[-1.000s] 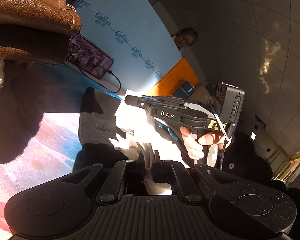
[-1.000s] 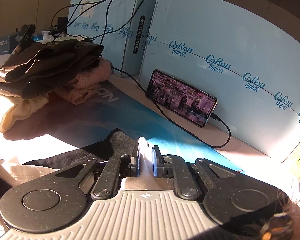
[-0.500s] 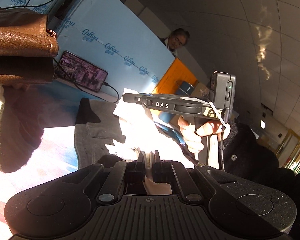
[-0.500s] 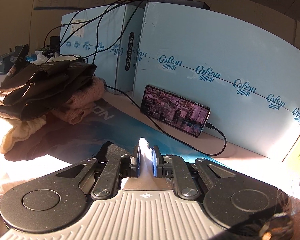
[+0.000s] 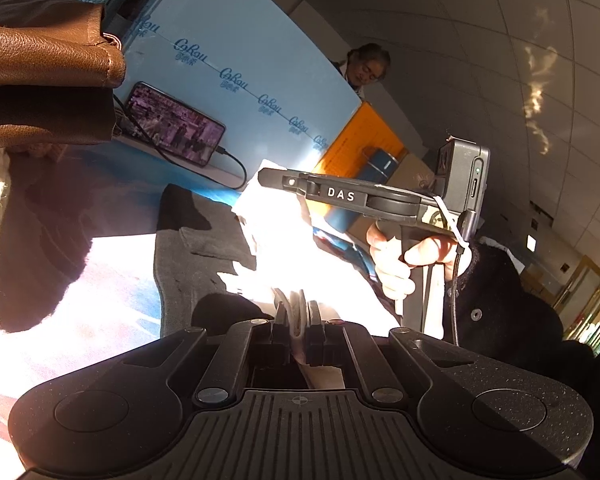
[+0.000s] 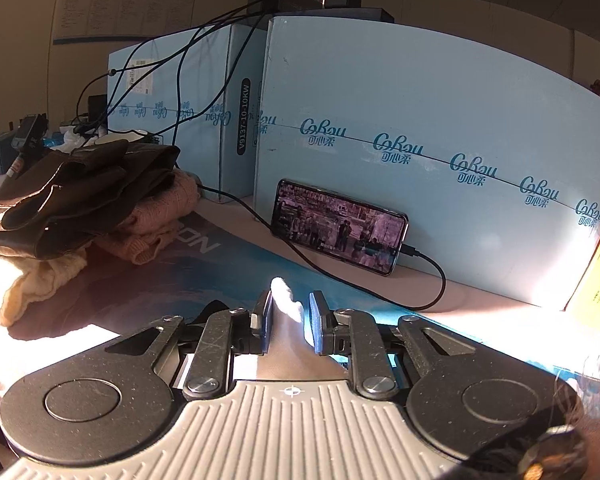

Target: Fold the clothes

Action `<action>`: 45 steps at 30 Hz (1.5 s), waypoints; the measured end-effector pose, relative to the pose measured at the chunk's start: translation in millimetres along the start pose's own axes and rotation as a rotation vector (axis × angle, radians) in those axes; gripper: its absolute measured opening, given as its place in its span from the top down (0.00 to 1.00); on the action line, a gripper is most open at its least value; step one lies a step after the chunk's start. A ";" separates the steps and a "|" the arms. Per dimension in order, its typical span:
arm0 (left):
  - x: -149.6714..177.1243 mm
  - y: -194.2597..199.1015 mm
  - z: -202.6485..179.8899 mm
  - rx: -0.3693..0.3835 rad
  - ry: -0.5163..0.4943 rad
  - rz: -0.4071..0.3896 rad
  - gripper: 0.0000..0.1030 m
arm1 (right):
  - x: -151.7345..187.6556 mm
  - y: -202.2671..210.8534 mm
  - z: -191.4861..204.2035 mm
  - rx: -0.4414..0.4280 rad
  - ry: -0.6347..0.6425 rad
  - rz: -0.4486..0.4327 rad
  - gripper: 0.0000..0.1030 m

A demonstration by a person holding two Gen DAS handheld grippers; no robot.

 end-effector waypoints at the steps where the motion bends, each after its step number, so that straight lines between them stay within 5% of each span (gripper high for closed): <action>1: 0.2 1.5 -0.2 -0.001 -0.001 -0.003 0.95 | 0.3 -1.2 0.8 -0.006 -0.002 0.002 0.85; 10: 2.3 15.2 -2.1 -0.015 -0.014 -0.029 0.95 | -25.1 -11.6 16.6 -0.063 -0.001 -0.063 0.93; 13: 3.0 19.8 -2.7 -0.019 -0.018 -0.038 0.95 | -22.6 -30.7 30.9 -0.096 0.028 -0.024 0.93; 17: 7.2 23.0 1.9 -0.120 -0.064 -0.014 0.91 | -7.5 -37.2 31.1 -0.076 -0.014 0.023 0.93; 19: 6.9 27.7 1.6 -0.158 -0.099 -0.025 0.81 | -2.6 -18.1 18.3 -0.025 -0.080 0.001 0.84; 20: 6.2 30.9 1.9 -0.178 -0.116 -0.035 0.76 | 0.0 -8.4 11.8 0.001 -0.112 -0.010 0.64; 21: 4.3 35.9 3.5 -0.198 -0.125 -0.050 0.56 | 2.7 1.3 5.4 0.027 -0.145 -0.021 0.39; 22: 2.9 39.6 5.1 -0.210 -0.121 -0.057 0.31 | 5.5 11.1 -1.1 0.053 -0.178 -0.031 0.30; 24: 0.4 46.4 7.5 -0.219 -0.098 -0.058 0.22 | 11.2 31.0 -14.2 0.104 -0.243 -0.053 0.21; 31: 13.3 48.4 0.3 -0.212 -0.041 0.060 0.16 | 35.8 101.5 -59.9 0.285 -0.469 -0.124 0.12; 35: 18.6 35.1 -7.3 -0.219 -0.030 0.074 0.13 | 80.5 123.6 -87.7 0.363 -0.631 -0.064 0.12; 39: 17.1 23.9 -6.2 -0.142 0.104 0.056 0.13 | 120.9 123.2 -100.6 0.191 -0.967 -0.097 0.12; 42: 12.5 19.1 -4.3 -0.135 0.162 0.032 0.15 | 133.7 104.4 -87.6 0.102 -1.030 -0.042 0.15; 44: 12.4 13.1 -3.1 -0.161 0.157 0.028 0.26 | 134.3 93.0 -77.4 0.087 -1.005 -0.013 0.20; 45: 13.4 8.3 0.6 -0.173 0.172 0.036 0.52 | 132.0 91.1 -74.0 0.091 -0.986 -0.027 0.25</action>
Point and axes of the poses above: each gripper's, at about its wrist camera, not at the fingertips, and y roughly against the way its jaws point, z to its left, x to its underside, the point moved 9 cm from there along -y, roughly the way its jaws point, and after that the axes turned 13 degrees about y, right-handed, at the moved point
